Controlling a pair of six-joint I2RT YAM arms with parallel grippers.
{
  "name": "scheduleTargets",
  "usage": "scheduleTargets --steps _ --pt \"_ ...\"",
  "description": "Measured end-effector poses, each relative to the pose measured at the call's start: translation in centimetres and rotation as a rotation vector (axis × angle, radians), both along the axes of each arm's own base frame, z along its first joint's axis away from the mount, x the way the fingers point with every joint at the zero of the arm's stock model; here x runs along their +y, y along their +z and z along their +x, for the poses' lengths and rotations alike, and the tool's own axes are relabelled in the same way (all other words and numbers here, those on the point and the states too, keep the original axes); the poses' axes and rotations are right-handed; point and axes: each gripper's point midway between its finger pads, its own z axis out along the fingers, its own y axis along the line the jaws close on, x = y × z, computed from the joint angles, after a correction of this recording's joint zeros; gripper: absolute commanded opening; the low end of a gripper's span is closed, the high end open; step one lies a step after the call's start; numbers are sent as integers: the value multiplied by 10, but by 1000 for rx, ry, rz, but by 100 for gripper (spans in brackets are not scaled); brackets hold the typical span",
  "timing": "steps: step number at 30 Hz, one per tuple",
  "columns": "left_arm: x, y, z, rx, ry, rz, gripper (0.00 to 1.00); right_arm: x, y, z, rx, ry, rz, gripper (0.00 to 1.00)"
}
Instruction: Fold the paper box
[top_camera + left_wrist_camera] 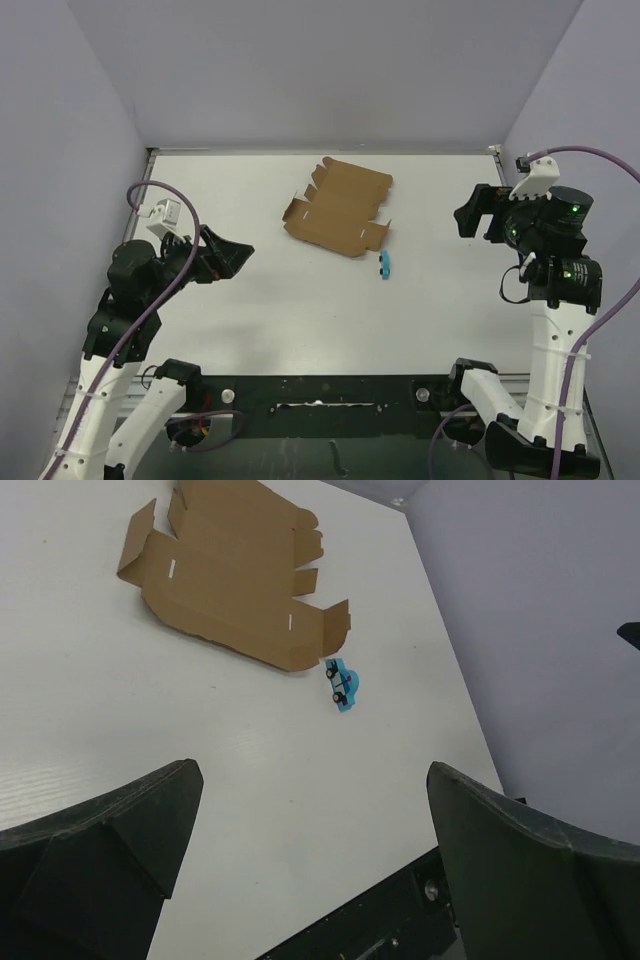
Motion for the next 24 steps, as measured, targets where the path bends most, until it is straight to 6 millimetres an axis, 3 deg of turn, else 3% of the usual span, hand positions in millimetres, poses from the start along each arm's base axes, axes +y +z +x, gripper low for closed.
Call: scheduleTargets --steps 10,17,21,24 --pt "-15 -26 15 90 -17 -79 98 14 -19 3 30 92 46 98" --pt "-26 -40 46 120 -33 -75 98 58 -42 0 9 447 73 98" --pt "-31 -60 74 145 -37 -45 95 77 -71 -3 -8 620 128 98" --pt "-28 -91 105 230 -23 -20 93 68 -108 0 49 617 222 98"
